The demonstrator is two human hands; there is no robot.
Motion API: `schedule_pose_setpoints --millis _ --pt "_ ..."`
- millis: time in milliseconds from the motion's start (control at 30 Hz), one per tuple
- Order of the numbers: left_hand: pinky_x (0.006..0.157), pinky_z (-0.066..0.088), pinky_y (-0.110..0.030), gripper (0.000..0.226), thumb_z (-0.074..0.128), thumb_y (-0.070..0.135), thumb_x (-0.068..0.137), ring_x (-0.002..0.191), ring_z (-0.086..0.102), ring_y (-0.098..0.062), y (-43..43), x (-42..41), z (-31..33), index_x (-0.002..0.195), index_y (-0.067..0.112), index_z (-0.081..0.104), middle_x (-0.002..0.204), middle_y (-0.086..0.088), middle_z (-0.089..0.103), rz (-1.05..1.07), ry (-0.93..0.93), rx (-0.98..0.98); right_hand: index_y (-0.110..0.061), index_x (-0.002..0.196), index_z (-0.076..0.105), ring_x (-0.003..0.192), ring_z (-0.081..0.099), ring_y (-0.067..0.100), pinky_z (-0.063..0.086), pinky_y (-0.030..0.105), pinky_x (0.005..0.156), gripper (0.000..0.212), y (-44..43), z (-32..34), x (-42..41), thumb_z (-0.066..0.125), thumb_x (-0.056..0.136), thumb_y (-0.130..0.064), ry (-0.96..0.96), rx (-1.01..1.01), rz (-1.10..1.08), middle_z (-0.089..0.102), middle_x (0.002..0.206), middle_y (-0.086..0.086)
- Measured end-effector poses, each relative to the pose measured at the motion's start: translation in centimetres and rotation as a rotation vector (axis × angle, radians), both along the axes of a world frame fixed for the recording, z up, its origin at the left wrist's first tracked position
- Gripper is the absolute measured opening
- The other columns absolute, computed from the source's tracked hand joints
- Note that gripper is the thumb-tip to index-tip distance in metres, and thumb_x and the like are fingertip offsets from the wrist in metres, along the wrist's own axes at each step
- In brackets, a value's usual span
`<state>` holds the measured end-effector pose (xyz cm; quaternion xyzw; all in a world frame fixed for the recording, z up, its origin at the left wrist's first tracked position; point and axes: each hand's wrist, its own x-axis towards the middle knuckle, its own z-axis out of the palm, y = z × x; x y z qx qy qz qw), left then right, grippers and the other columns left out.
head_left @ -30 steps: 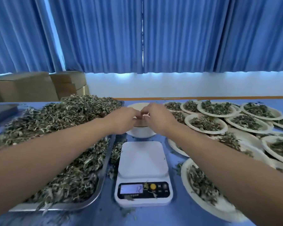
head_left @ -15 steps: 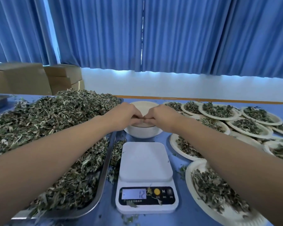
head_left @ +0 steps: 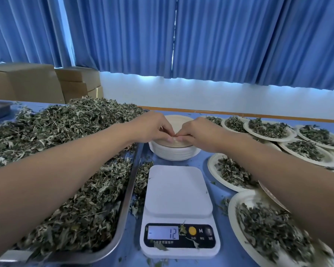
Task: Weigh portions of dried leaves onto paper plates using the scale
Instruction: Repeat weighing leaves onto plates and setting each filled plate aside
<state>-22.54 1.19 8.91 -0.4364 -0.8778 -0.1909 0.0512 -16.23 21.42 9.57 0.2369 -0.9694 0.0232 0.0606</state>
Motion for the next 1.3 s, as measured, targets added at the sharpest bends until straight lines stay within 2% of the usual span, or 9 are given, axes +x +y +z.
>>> schedule_pose_setpoints --millis 133,267,433,500,633,767,967,1167,1300 --pt "0.076 0.044 -0.012 0.014 0.076 0.023 0.089 0.083 0.063 0.008 -0.2 -0.4 0.1 0.101 0.024 0.081 0.092 0.021 0.076 -0.035 -0.002 -0.004 -0.023 0.094 0.075 0.074 0.056 0.017 0.05 0.046 0.08 0.028 0.2 0.2 -0.5 0.05 0.105 -0.03 0.052 -0.088 -0.02 0.071 0.078 -0.001" --pt "0.062 0.034 -0.004 0.015 0.069 0.022 0.094 0.064 0.052 0.017 -0.3 -0.6 -0.2 0.104 0.024 0.081 0.063 0.043 0.059 -0.058 0.049 -0.034 -0.022 0.095 0.077 0.074 0.061 0.021 0.052 0.047 0.077 0.026 0.3 0.0 -0.5 0.056 0.103 -0.034 0.058 -0.085 0.01 0.073 0.079 0.001" --pt "0.06 0.034 -0.003 0.018 0.067 0.02 0.097 0.058 0.051 0.018 -0.6 0.0 -0.2 0.109 0.024 0.08 0.076 0.05 0.058 -0.09 0.067 -0.039 -0.029 0.115 0.078 0.087 0.07 0.018 0.053 0.041 0.085 0.02 1.1 -0.2 0.0 0.064 0.1 -0.03 0.076 -0.1 0.09 0.079 0.1 -0.008" --pt "0.061 0.035 -0.003 0.02 0.066 0.02 0.097 0.062 0.053 0.019 -0.6 0.3 -0.2 0.111 0.025 0.079 0.087 0.04 0.065 -0.085 0.069 -0.045 -0.029 0.118 0.077 0.088 0.071 0.017 0.053 0.039 0.085 0.022 1.3 -0.2 0.0 0.064 0.1 -0.028 0.097 -0.081 0.116 0.079 0.102 -0.008" --pt "0.063 0.04 -0.011 0.022 0.061 0.024 0.1 0.07 0.061 0.005 -0.6 0.6 0.1 0.114 0.028 0.078 0.094 0.014 0.077 -0.075 0.108 -0.112 -0.024 0.111 0.078 0.081 0.068 0.024 0.05 0.037 0.082 0.029 0.9 0.2 0.2 0.051 0.106 -0.034 0.118 0.096 0.125 0.078 0.091 -0.002" --pt "0.079 0.05 -0.04 0.025 0.052 0.028 0.104 0.084 0.066 -0.017 -0.8 1.0 -0.2 0.112 0.024 0.075 0.099 0.007 0.076 -0.072 0.187 -0.18 -0.017 0.088 0.06 0.066 0.049 0.02 0.048 0.041 0.072 0.033 0.6 0.3 1.0 0.038 0.11 -0.031 0.222 0.315 0.144 0.062 0.077 0.0" --pt "0.079 0.05 -0.042 0.033 0.044 0.037 0.106 0.088 0.063 -0.018 -0.7 1.2 -0.3 0.111 0.021 0.072 0.102 0.005 0.073 -0.058 0.286 -0.196 -0.018 0.111 0.052 0.077 0.052 0.023 0.045 0.034 0.073 0.021 0.4 0.6 1.2 0.03 0.11 -0.018 0.239 0.512 0.156 0.059 0.097 -0.001" --pt "0.081 0.05 -0.042 0.041 0.036 0.04 0.106 0.092 0.062 -0.02 -0.6 1.9 0.3 0.115 0.016 0.069 0.104 0.003 0.071 -0.046 0.381 -0.16 -0.015 0.108 0.051 0.069 0.052 0.027 0.044 0.04 0.067 0.013 1.1 1.2 1.0 0.039 0.107 -0.011 0.312 0.494 0.158 0.051 0.084 0.0" --pt "0.082 0.047 -0.042 0.029 0.042 0.027 0.108 0.092 0.062 -0.025 -0.5 2.1 0.9 0.115 0.011 0.066 0.099 -0.004 0.067 -0.033 0.42 -0.14 -0.01 0.093 0.055 0.06 0.051 0.035 0.044 0.043 0.058 0.016 1.2 1.5 1.4 0.044 0.105 -0.01 0.403 0.359 0.169 0.053 0.074 0.008"
